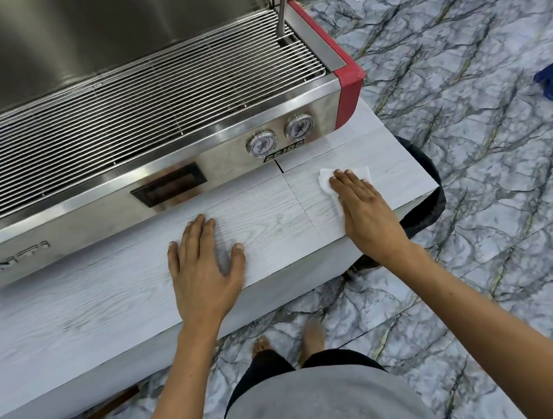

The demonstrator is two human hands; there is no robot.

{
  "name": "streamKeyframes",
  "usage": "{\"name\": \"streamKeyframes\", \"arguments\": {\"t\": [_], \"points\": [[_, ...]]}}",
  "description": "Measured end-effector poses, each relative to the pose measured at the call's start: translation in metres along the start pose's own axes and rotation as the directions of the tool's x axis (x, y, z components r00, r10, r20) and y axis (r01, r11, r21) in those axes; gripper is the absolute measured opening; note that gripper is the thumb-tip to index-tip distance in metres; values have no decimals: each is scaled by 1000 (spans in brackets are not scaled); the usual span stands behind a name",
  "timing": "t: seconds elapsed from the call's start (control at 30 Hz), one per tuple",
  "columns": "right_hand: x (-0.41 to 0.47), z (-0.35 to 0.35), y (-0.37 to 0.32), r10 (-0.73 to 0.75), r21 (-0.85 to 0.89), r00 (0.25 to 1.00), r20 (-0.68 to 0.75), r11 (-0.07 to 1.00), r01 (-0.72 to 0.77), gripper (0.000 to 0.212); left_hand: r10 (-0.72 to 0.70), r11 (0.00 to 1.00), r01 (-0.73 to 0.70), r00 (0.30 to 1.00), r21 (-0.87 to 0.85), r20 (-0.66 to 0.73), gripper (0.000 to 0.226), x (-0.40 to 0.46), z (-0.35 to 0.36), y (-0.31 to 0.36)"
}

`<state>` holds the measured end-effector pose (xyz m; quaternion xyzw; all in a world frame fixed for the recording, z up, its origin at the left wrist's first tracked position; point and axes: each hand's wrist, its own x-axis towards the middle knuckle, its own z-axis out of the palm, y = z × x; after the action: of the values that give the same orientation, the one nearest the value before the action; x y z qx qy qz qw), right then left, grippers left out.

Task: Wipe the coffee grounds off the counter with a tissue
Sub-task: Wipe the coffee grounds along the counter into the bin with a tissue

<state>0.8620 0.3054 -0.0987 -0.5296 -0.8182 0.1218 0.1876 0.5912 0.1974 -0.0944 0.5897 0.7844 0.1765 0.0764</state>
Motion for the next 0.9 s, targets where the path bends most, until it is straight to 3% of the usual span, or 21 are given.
{"name": "streamKeyframes", "arguments": {"t": [0.1,0.23,0.43,0.9], "points": [[-1,0,-12,21,45,1000,-20,999,-20,54,2,1000,-2,1000,5,0,67,0,0,0],[-2,9,-39,-80,24,996,-40,996,81,54,5,1000,-5,1000,-7,-12,67,0,0,0],[12,31,-67,-143,-16,989,32,989,144,57,13,1000,-13,1000,-12,-5,66,-1,0,-1],[4,33,-56,-18,-125,1000,-8,992,16,49,22,1000,-22,1000,-13,1,67,1,0,-3]]}}
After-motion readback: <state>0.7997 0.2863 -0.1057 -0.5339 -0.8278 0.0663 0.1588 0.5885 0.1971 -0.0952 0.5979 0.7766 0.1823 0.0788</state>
